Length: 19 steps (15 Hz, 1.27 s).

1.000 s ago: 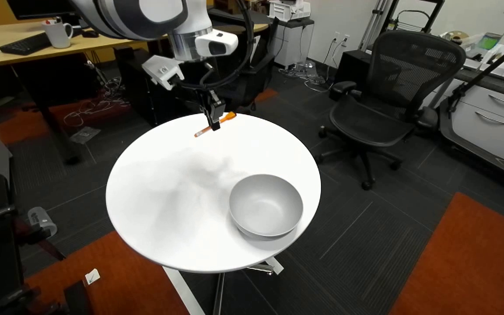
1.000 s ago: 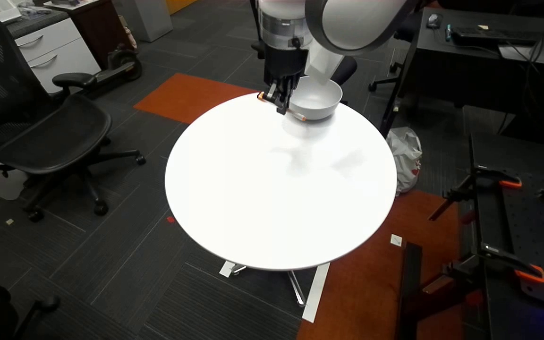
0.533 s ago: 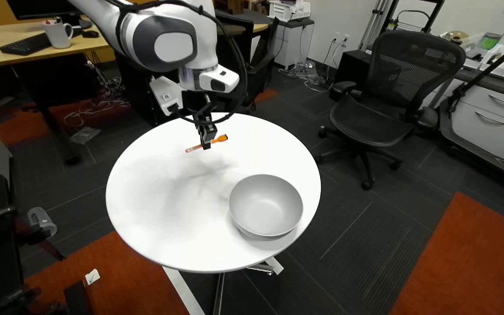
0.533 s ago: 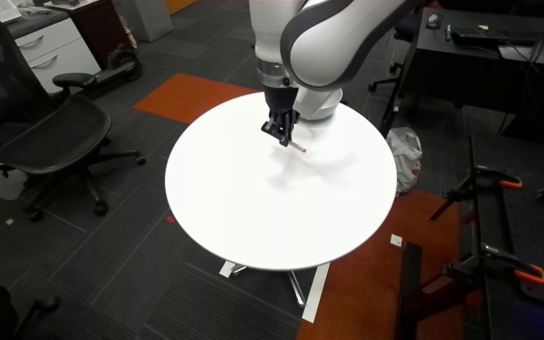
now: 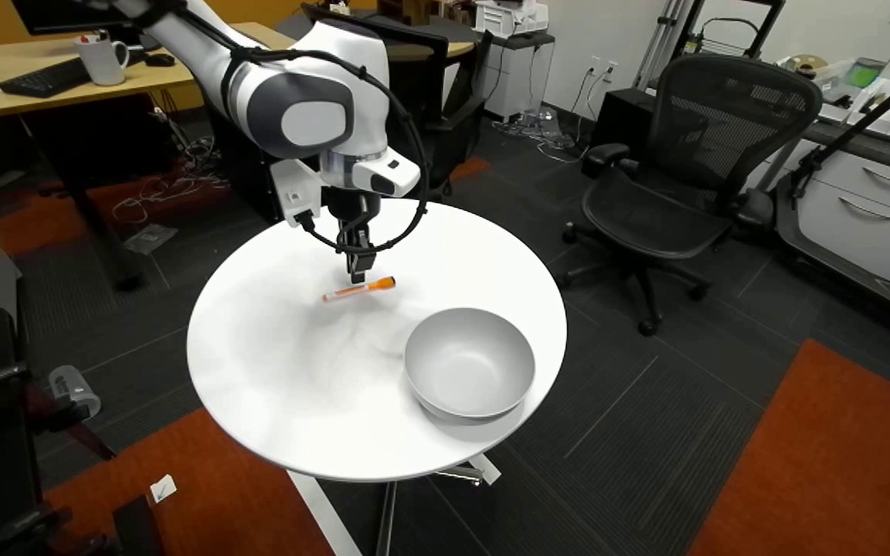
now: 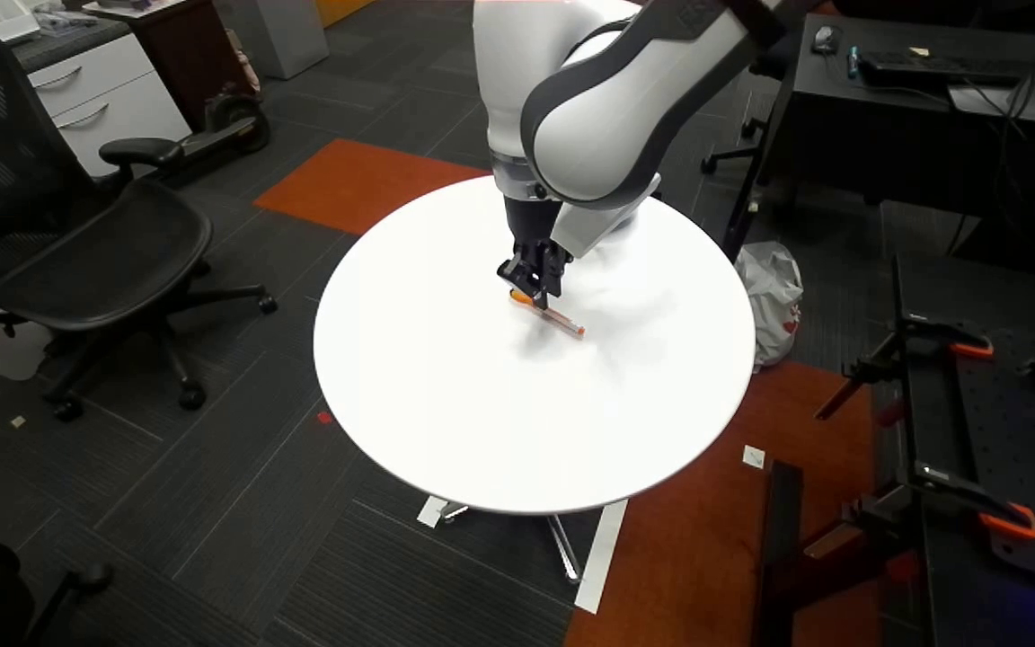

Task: Remove the orange marker from the grey bowl

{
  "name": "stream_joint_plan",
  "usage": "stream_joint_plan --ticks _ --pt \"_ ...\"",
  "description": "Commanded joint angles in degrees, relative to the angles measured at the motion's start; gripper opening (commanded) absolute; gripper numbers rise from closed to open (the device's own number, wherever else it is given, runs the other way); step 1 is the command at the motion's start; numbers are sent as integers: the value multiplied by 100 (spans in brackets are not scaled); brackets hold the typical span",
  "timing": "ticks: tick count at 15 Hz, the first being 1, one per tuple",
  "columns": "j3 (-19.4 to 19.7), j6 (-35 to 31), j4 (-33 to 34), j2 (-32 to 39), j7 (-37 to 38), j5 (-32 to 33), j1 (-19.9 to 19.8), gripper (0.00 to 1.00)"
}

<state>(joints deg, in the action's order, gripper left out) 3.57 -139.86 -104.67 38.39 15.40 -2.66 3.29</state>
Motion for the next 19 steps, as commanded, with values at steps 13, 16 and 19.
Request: stream_joint_plan --ticks 13,16,19 --pt "388 -965 -1825 -1760 307 715 185 100" --pt "337 -830 -1585 -1566 307 690 123 100" --pt "348 -864 -1727 -1688 299 714 92 100"
